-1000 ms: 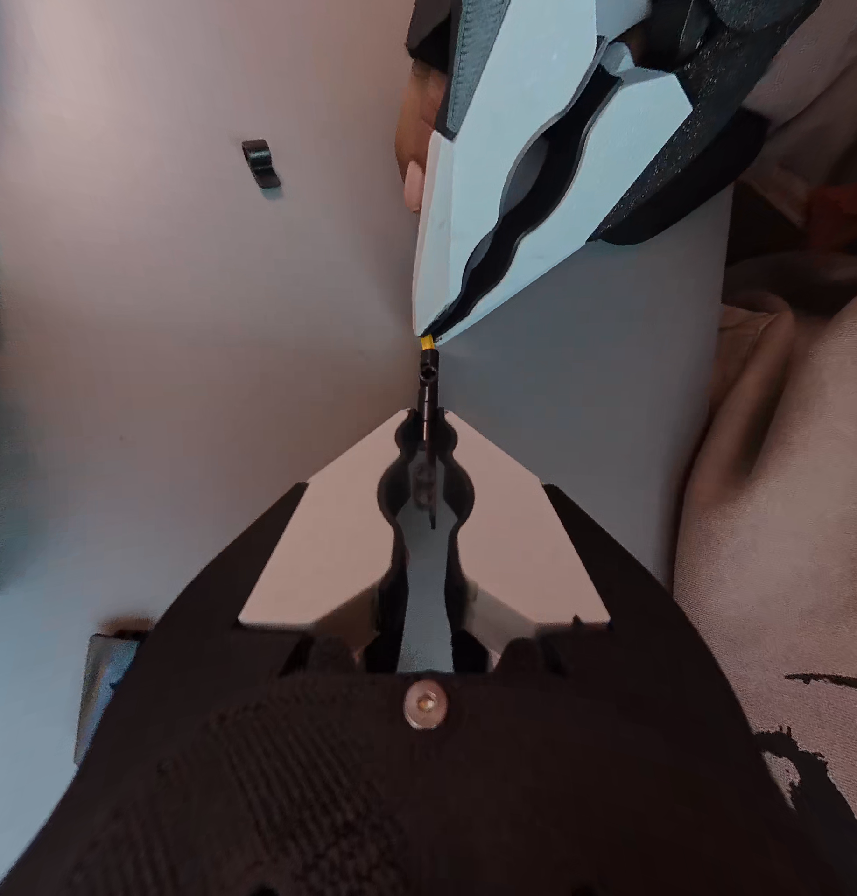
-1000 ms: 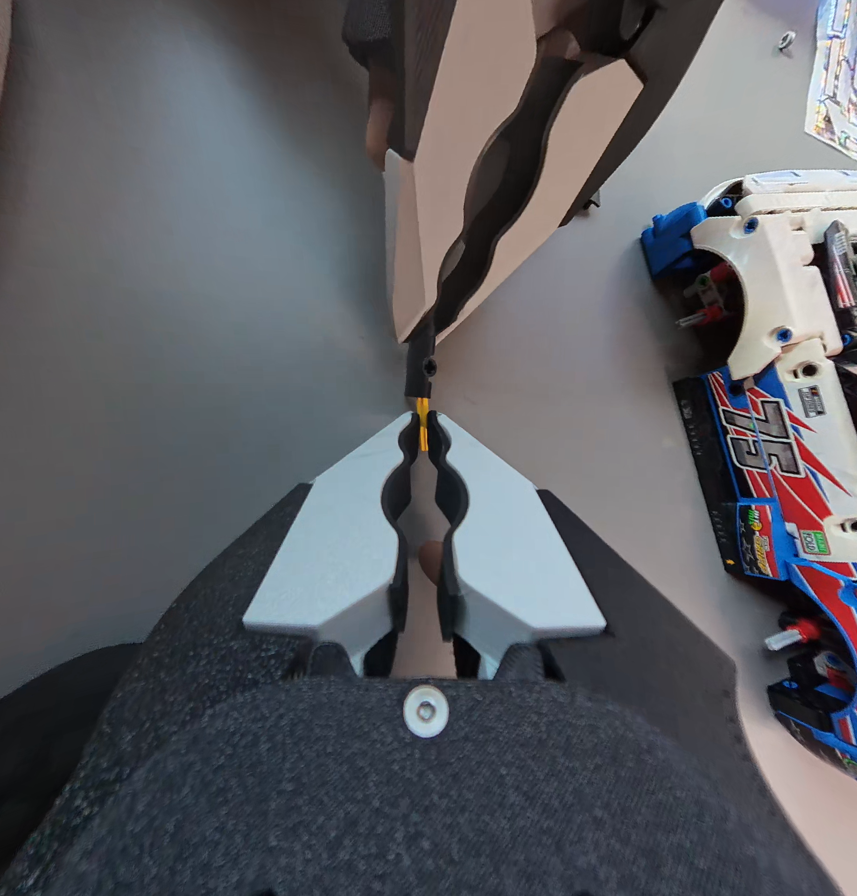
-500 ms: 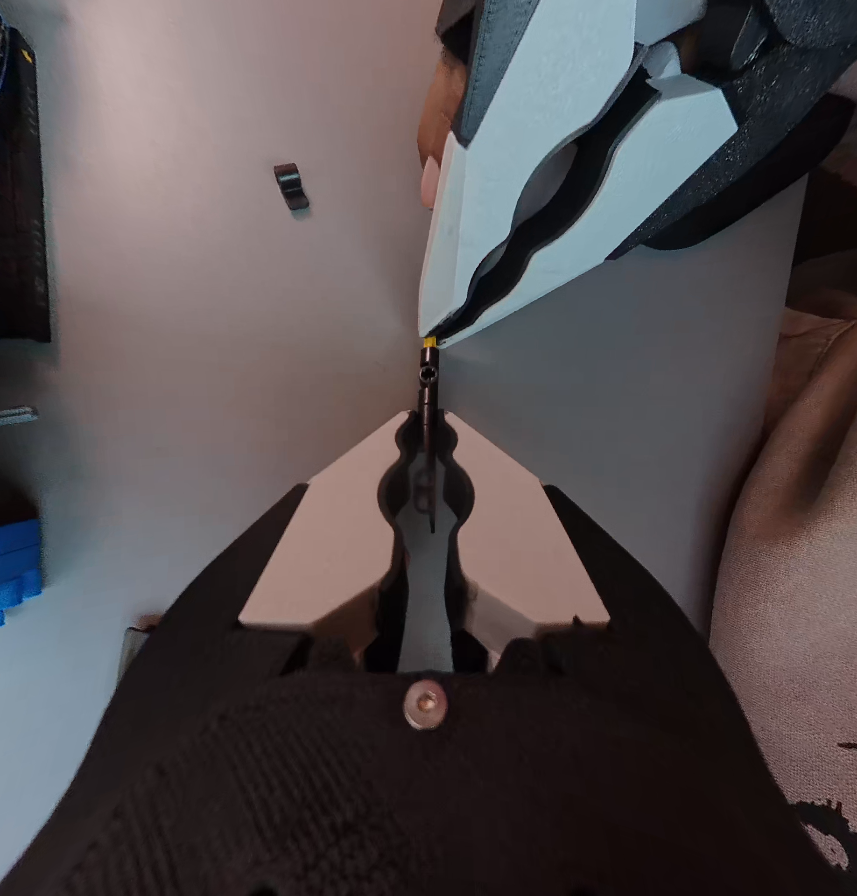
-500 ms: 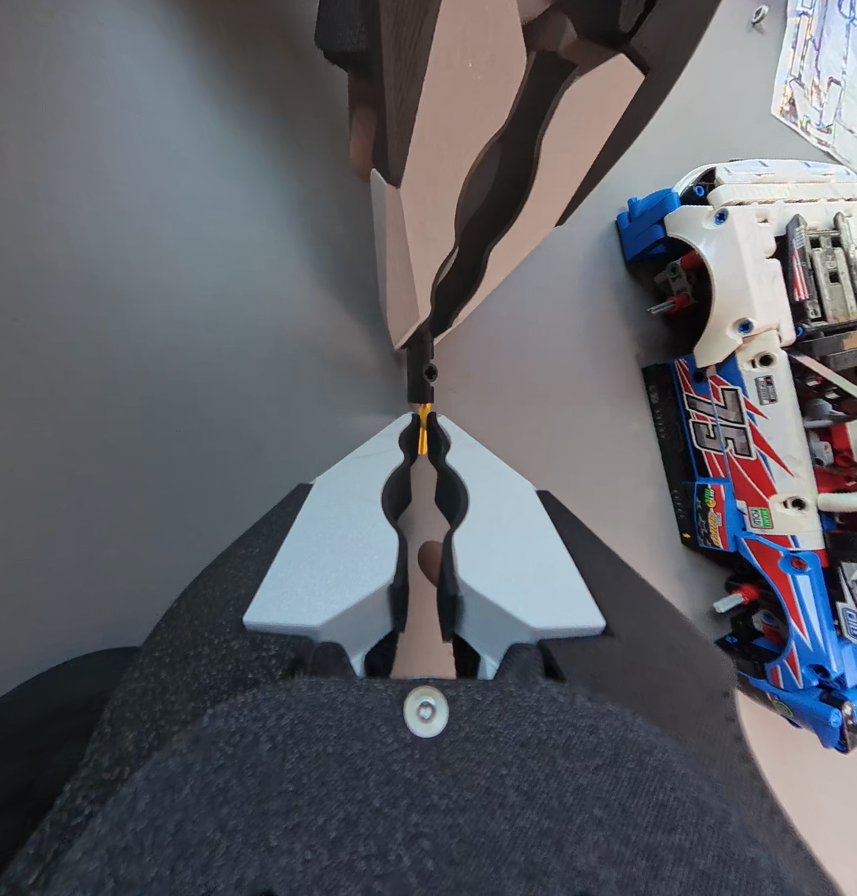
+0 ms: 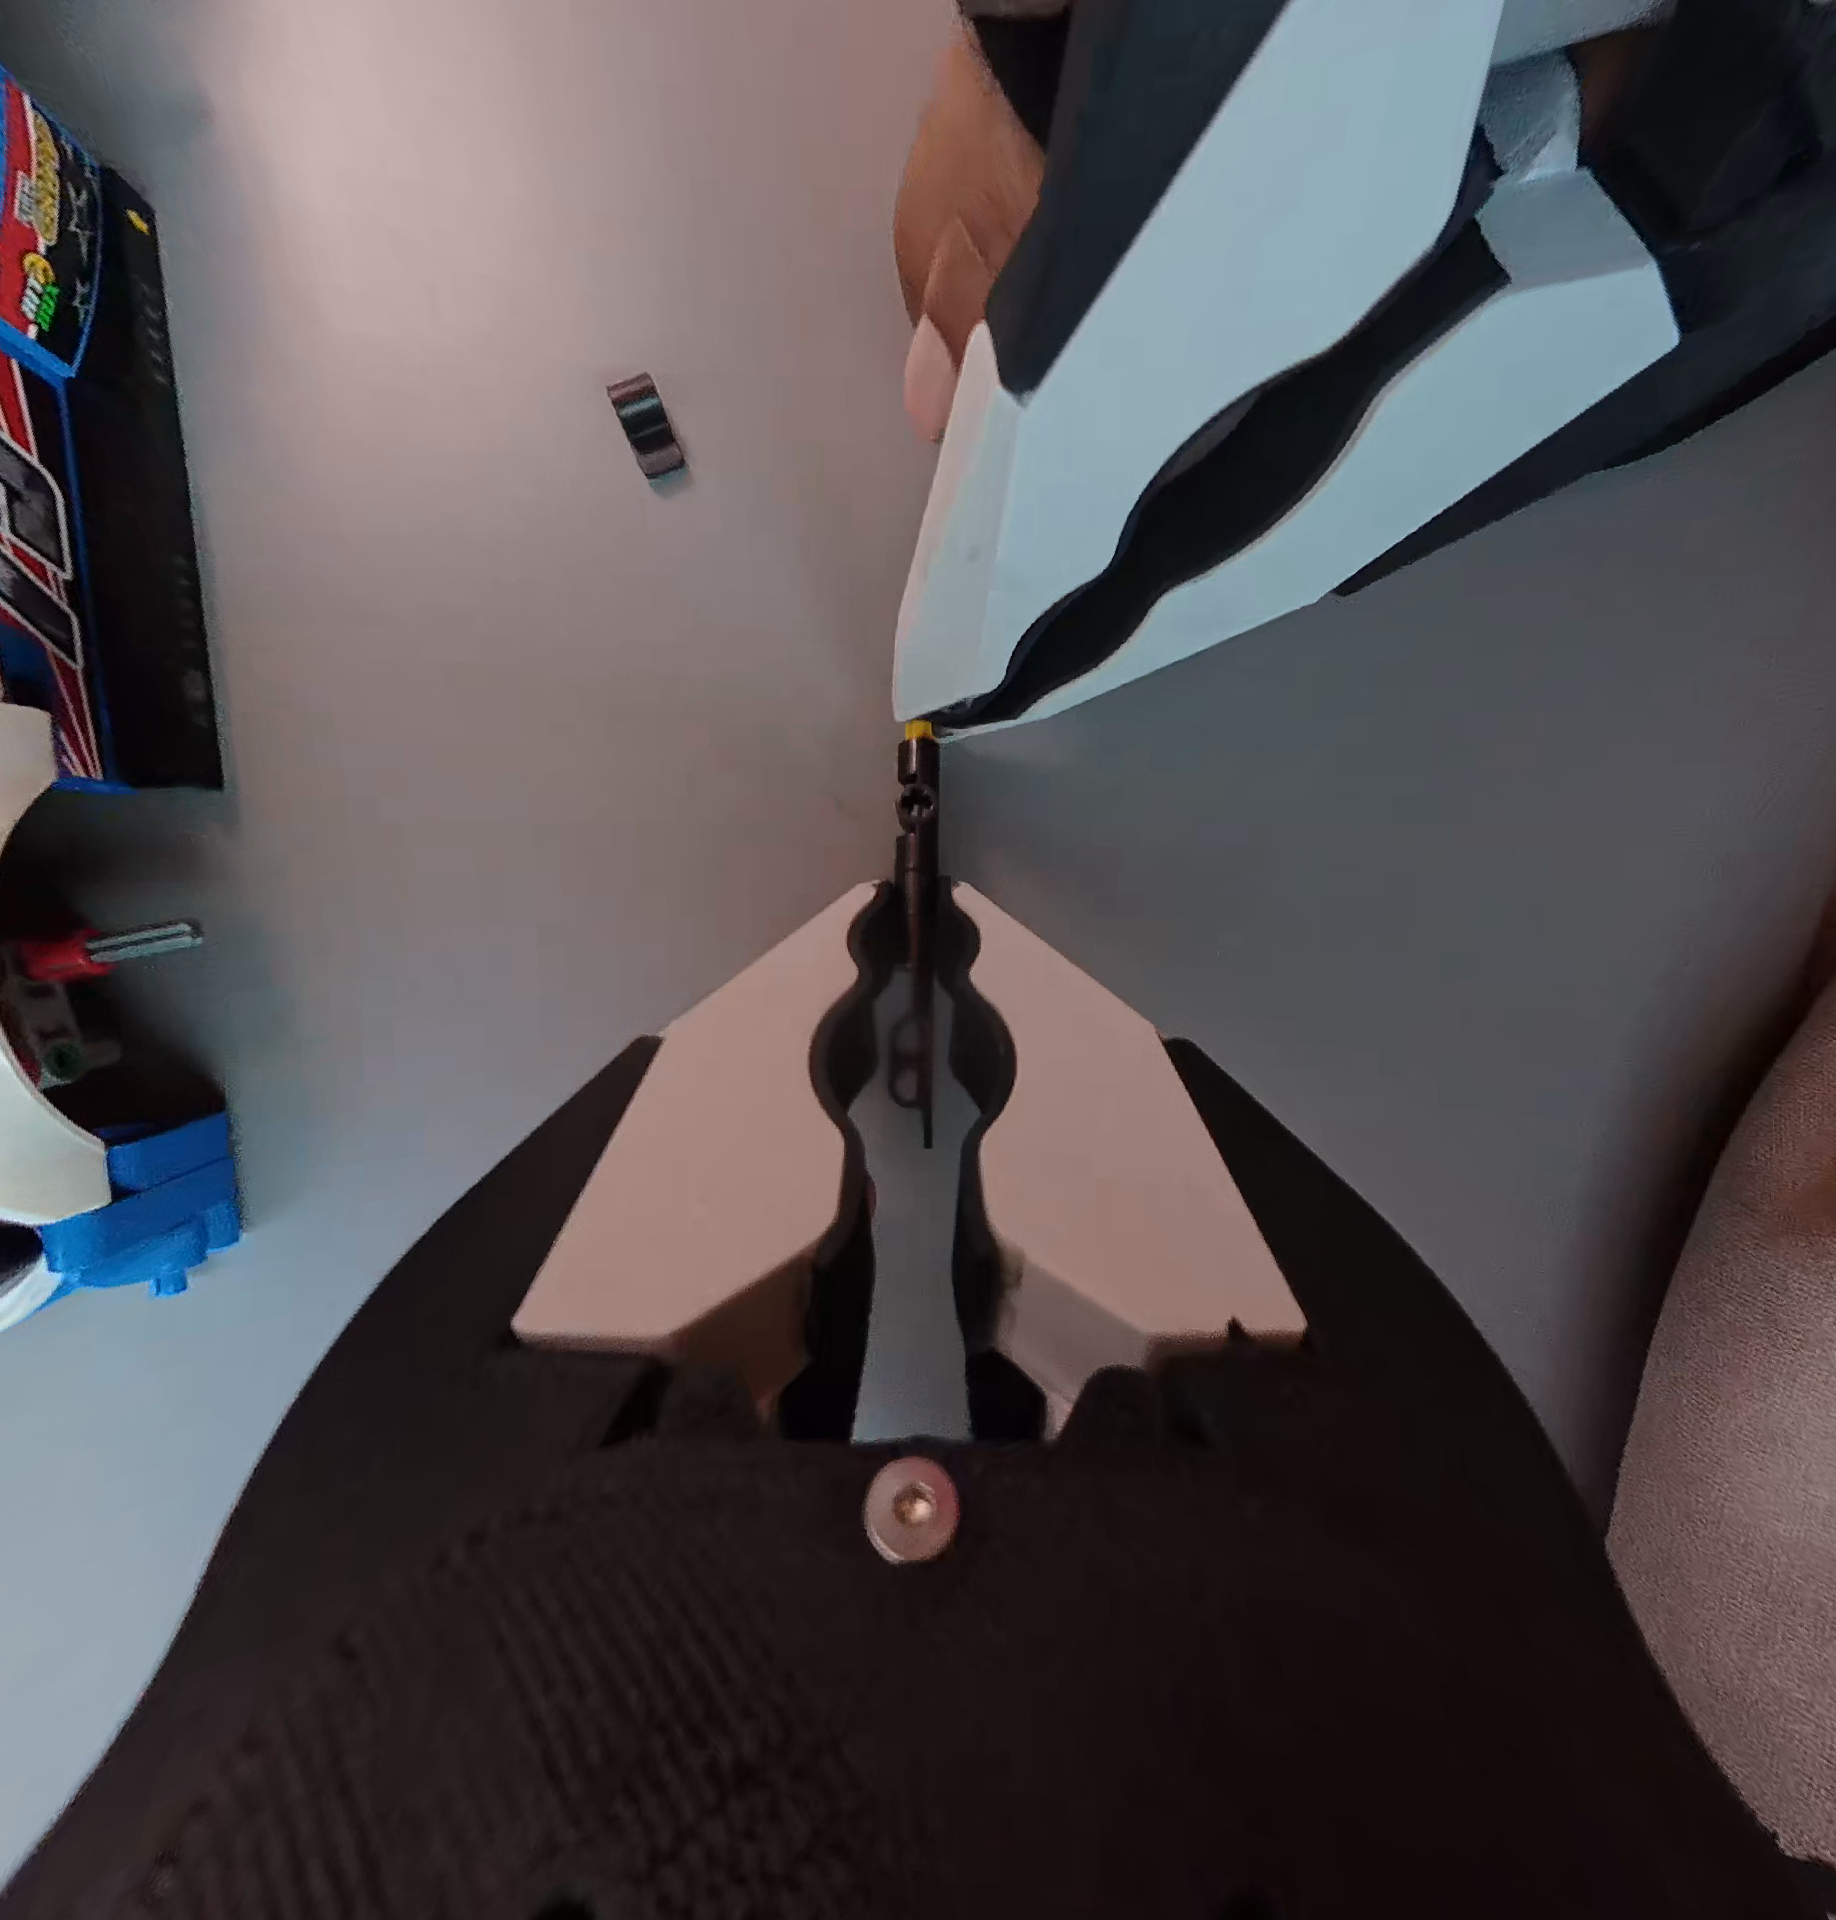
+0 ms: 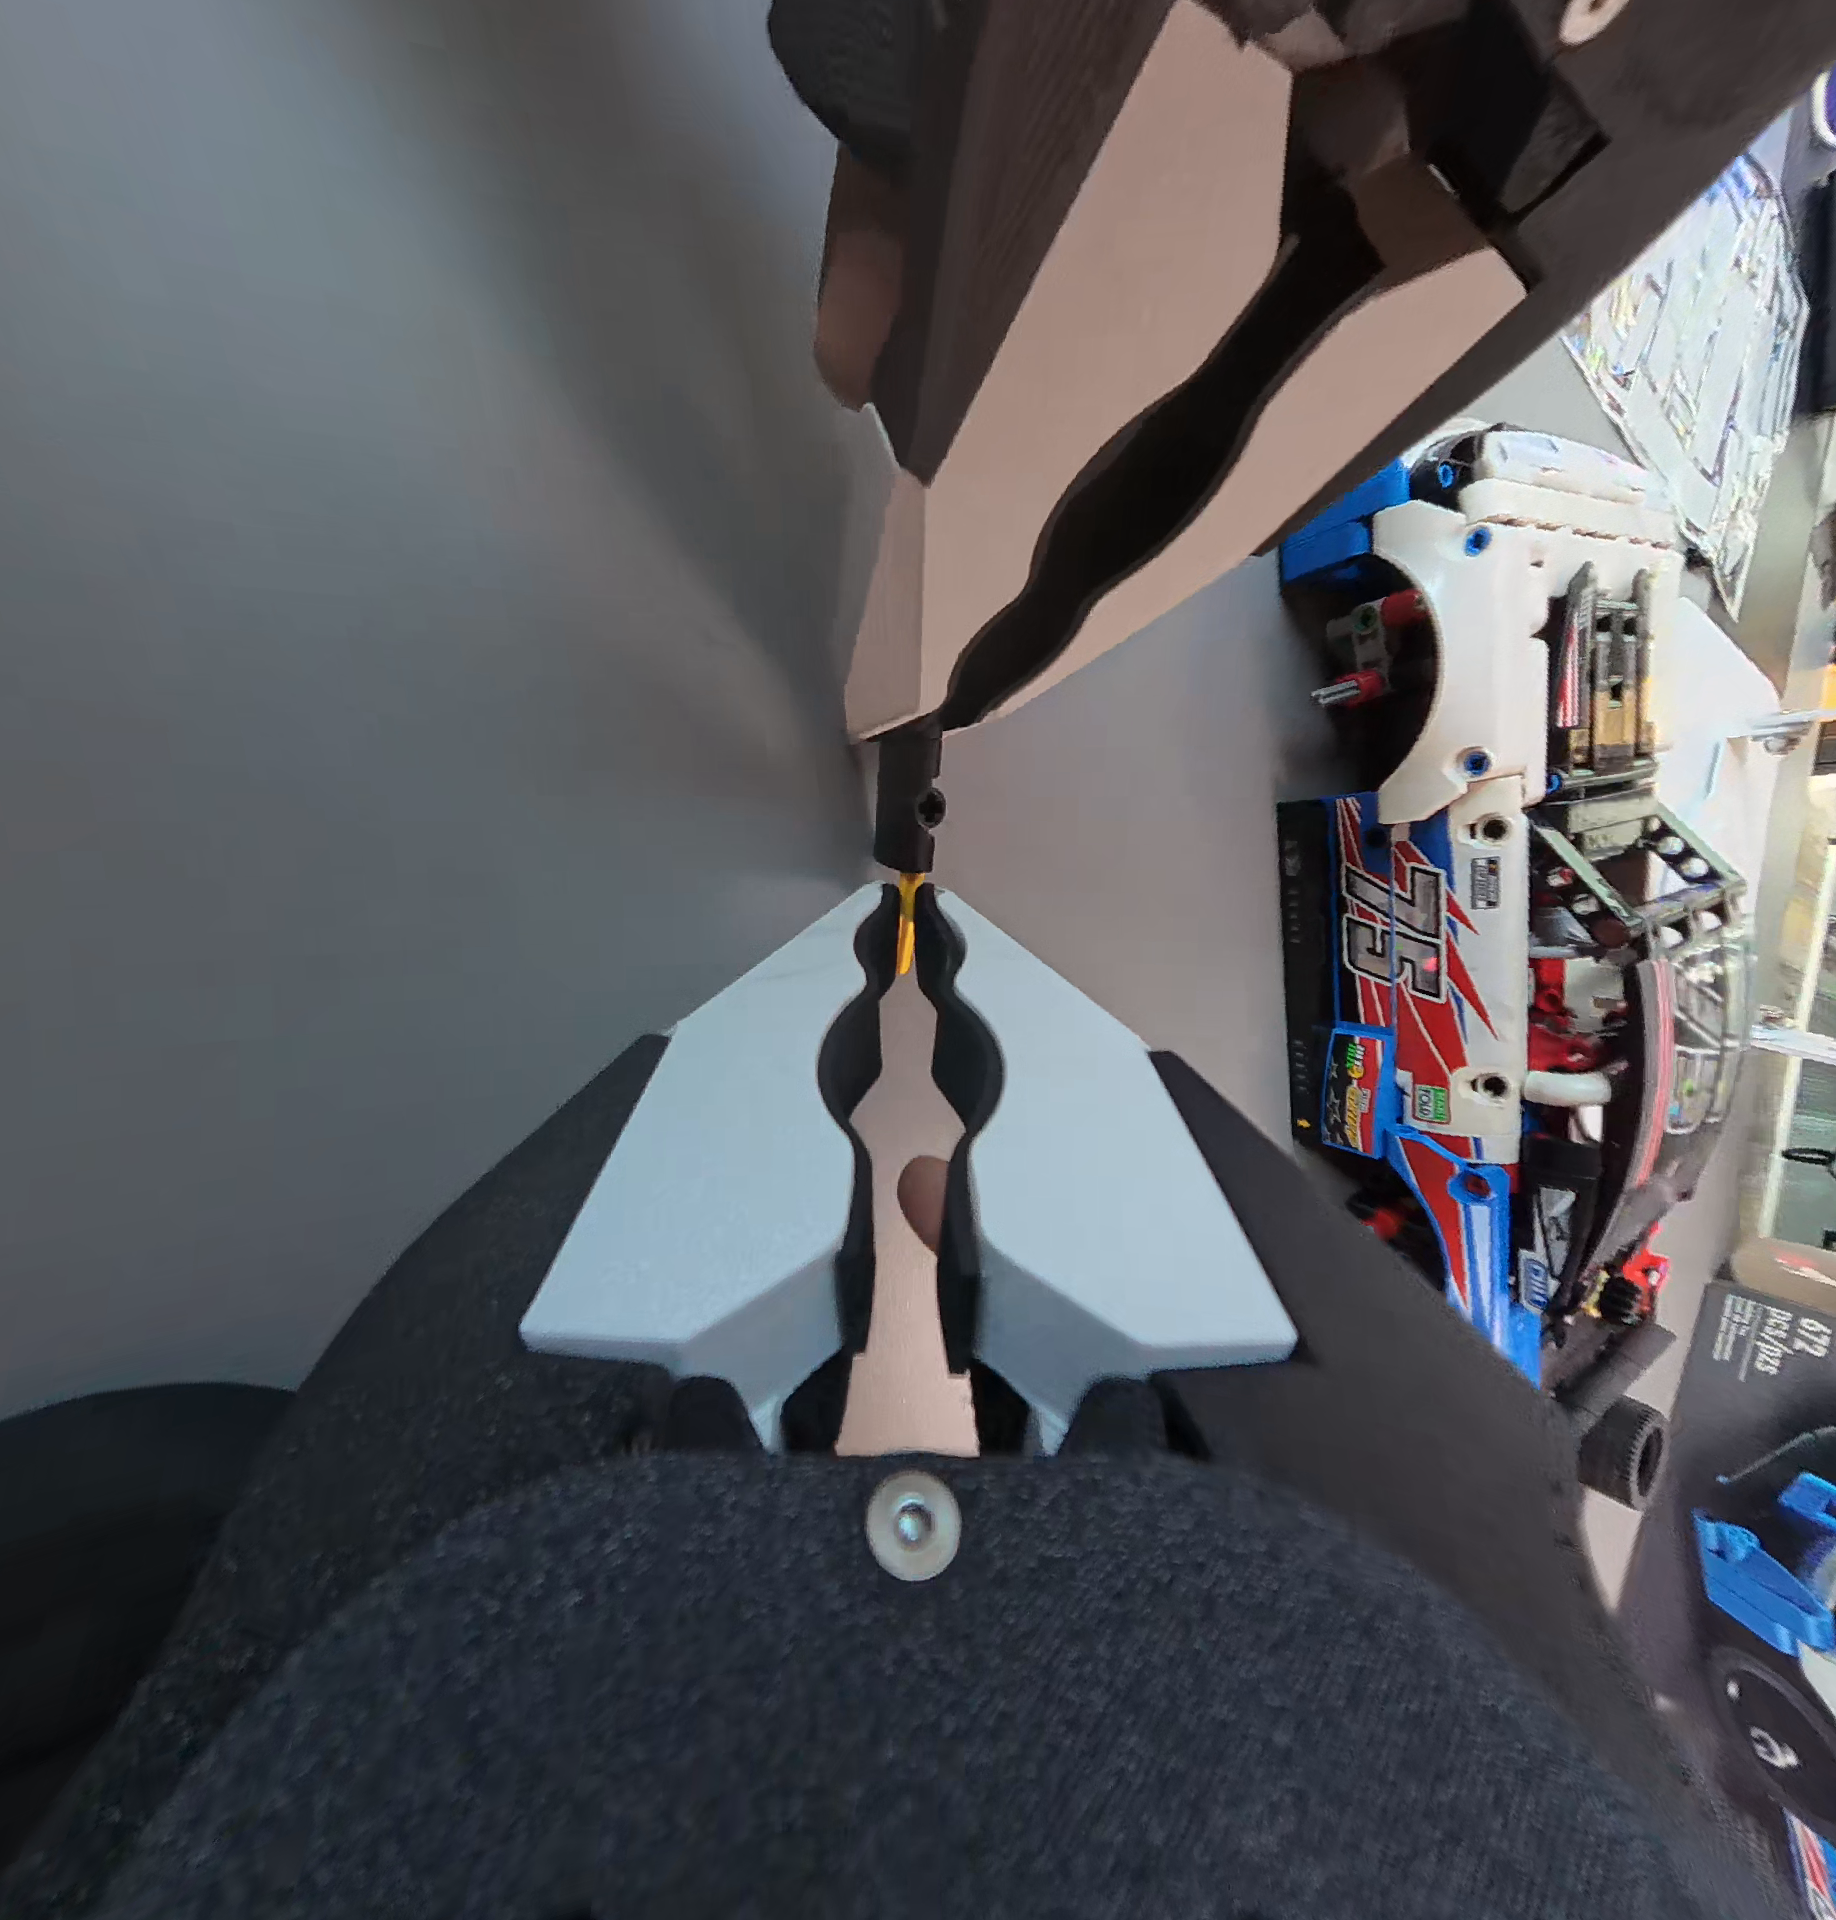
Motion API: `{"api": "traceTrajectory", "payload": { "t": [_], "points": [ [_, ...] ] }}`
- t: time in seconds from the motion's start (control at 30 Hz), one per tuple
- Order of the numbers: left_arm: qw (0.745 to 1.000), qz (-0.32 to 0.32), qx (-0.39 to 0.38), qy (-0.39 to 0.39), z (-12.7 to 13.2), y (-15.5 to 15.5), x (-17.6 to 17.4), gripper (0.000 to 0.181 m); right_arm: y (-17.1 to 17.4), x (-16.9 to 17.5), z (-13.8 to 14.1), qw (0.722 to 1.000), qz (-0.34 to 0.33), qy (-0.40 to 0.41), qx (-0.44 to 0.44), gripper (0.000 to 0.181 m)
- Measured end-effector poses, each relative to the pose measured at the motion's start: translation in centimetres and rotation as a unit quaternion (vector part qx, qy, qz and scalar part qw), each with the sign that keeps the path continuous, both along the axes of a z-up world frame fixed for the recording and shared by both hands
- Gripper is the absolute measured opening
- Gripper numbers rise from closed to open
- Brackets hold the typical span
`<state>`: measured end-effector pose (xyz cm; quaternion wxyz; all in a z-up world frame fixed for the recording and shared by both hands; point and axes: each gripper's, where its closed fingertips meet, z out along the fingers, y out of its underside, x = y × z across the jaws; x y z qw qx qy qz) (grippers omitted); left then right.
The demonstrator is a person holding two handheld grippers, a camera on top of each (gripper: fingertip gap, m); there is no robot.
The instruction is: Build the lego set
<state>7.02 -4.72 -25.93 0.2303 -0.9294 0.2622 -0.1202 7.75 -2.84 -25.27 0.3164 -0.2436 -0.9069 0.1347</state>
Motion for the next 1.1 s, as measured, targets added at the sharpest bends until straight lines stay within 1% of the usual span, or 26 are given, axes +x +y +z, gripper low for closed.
{"api": "traceTrajectory", "payload": {
  "t": [0.1, 0.2, 0.33, 0.4, 0.53, 0.57, 0.63, 0.67, 0.73, 0.77, 0.83, 0.9, 0.97, 1.0, 1.03, 1.1],
  "points": [
    [1.0, 0.002, 0.002, 0.008, 0.0, 0.1, 0.0, 0.004, 0.1, -0.1, 0.0, 1.0, 0.008, 0.01, 0.023, 0.0],
    [1.0, 0.006, 0.001, -0.005, 0.0, 0.2, 0.0, 0.004, 0.2, -0.2, 0.0, 0.999, 0.015, 0.018, 0.035, 0.0],
    [1.0, 0.005, 0.002, -0.003, 0.0, 0.2, 0.0, 0.004, 0.2, -0.3, 0.1, 0.995, 0.038, 0.033, 0.086, 0.0],
    [1.0, 0.007, 0.0, -0.021, 0.1, 0.2, 0.0, 0.004, 0.3, -0.4, 0.1, 0.991, 0.05, 0.042, 0.115, 0.0],
    [0.997, 0.015, 0.012, -0.07, 0.1, 0.4, -0.1, 0.005, 0.6, -0.6, 0.3, 0.994, 0.043, 0.054, 0.085, 0.002],
    [0.996, 0.018, 0.013, -0.088, 0.2, 0.4, -0.1, 0.005, 0.4, -0.7, 0.6, 0.995, 0.041, 0.061, 0.065, 0.003],
    [0.992, 0.017, 0.014, -0.126, 0.6, 0.3, -0.1, 0.005, 0.4, -0.8, 1.1, 0.997, 0.031, 0.065, 0.016, 0.015],
    [0.99, 0.015, 0.017, -0.141, 0.9, 0.3, -0.1, 0.005, 0.5, -0.9, 1.6, 0.997, 0.024, 0.069, -0.015, 0.017],
    [0.986, 0.009, 0.027, -0.161, 1.2, 0.2, -0.4, 0.005, 0.2, -0.6, 3.0, 0.99, 0.02, 0.077, -0.115, 0.02],
    [0.983, -0.004, 0.041, -0.177, 1.6, 0.1, -0.3, 0.005, 0.2, -0.5, 3.9, 0.981, 0.014, 0.079, -0.177, 0.022],
    [0.976, -0.019, 0.08, -0.204, 2.6, 0.2, -0.3, 0.005, 0.6, 0.0, 5.6, 0.949, 0.004, 0.072, -0.306, 0.026],
    [0.964, -0.051, 0.139, -0.22, 4.1, 0.3, -0.1, 0.005, 1.2, 0.3, 6.8, 0.916, -0.005, 0.065, -0.396, 0.028],
    [0.953, -0.074, 0.203, -0.213, 5.3, 0.6, -0.2, 0.005, 1.2, 0.5, 8.3, 0.887, 0.005, 0.082, -0.454, 0.024],
    [0.946, -0.082, 0.229, -0.212, 5.9, 0.7, -0.2, 0.005, 0.9, 0.6, 9.0, 0.878, 0.013, 0.089, -0.471, 0.022],
    [0.939, -0.09, 0.248, -0.218, 6.4, 0.7, 0.0, 0.005, 0.7, 0.7, 9.4, 0.873, 0.018, 0.093, -0.478, 0.021],
    [0.931, -0.101, 0.262, -0.234, 7.0, 0.4, 0.5, 0.005, 0.1, 0.7, 9.8, 0.873, 0.029, 0.098, -0.476, 0.017]
  ]
}}
